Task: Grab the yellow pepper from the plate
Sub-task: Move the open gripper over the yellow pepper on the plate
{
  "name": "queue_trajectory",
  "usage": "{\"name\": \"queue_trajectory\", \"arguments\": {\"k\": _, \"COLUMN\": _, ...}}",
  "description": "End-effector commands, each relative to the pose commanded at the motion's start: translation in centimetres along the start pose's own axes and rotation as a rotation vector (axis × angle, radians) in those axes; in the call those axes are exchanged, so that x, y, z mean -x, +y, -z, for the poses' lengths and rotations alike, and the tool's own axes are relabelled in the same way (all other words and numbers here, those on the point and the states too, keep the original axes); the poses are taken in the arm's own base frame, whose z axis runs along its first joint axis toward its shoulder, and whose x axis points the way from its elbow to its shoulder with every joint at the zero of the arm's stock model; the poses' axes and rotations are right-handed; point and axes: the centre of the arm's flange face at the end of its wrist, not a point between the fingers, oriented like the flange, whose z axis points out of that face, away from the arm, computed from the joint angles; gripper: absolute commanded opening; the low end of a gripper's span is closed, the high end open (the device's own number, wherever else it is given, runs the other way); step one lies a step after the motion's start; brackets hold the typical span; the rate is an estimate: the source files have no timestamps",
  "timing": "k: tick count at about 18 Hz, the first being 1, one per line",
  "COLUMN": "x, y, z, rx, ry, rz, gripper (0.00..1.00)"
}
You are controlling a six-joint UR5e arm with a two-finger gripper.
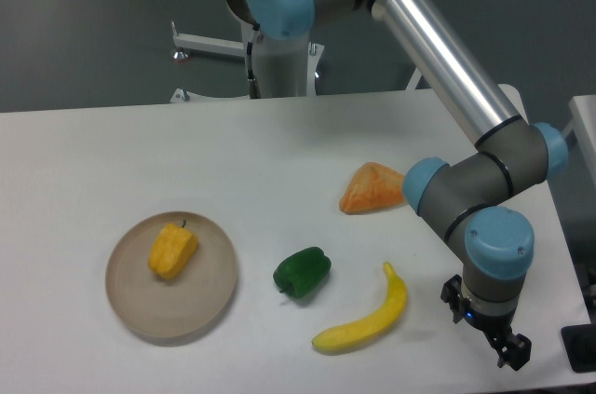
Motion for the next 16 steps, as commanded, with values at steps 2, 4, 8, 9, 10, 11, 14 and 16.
{"name": "queue_trajectory", "arguments": {"k": 2, "x": 0.0, "y": 0.0, "z": -0.1, "rx": 0.000, "ry": 0.001, "rz": 0.000, "gripper": 1.00}}
{"name": "queue_trajectory", "arguments": {"k": 4, "x": -0.2, "y": -0.1, "z": 0.2, "rx": 0.000, "ry": 0.005, "rz": 0.004, "gripper": 1.00}}
{"name": "queue_trajectory", "arguments": {"k": 8, "x": -0.9, "y": -1.2, "z": 2.0, "rx": 0.001, "ry": 0.003, "rz": 0.002, "gripper": 1.00}}
{"name": "queue_trajectory", "arguments": {"k": 9, "x": -1.5, "y": -1.9, "z": 2.3, "rx": 0.000, "ry": 0.014, "rz": -0.005, "gripper": 1.00}}
{"name": "queue_trajectory", "arguments": {"k": 10, "x": -2.2, "y": -2.1, "z": 2.7, "rx": 0.000, "ry": 0.024, "rz": -0.007, "gripper": 1.00}}
{"name": "queue_trajectory", "arguments": {"k": 11, "x": -2.7, "y": -2.1, "z": 3.1, "rx": 0.001, "ry": 0.033, "rz": -0.007, "gripper": 1.00}}
{"name": "queue_trajectory", "arguments": {"k": 14, "x": -4.8, "y": -3.3, "z": 5.2, "rx": -0.001, "ry": 0.051, "rz": 0.029, "gripper": 1.00}}
{"name": "queue_trajectory", "arguments": {"k": 16, "x": -6.4, "y": -5.0, "z": 6.5, "rx": -0.002, "ry": 0.066, "rz": 0.050, "gripper": 1.00}}
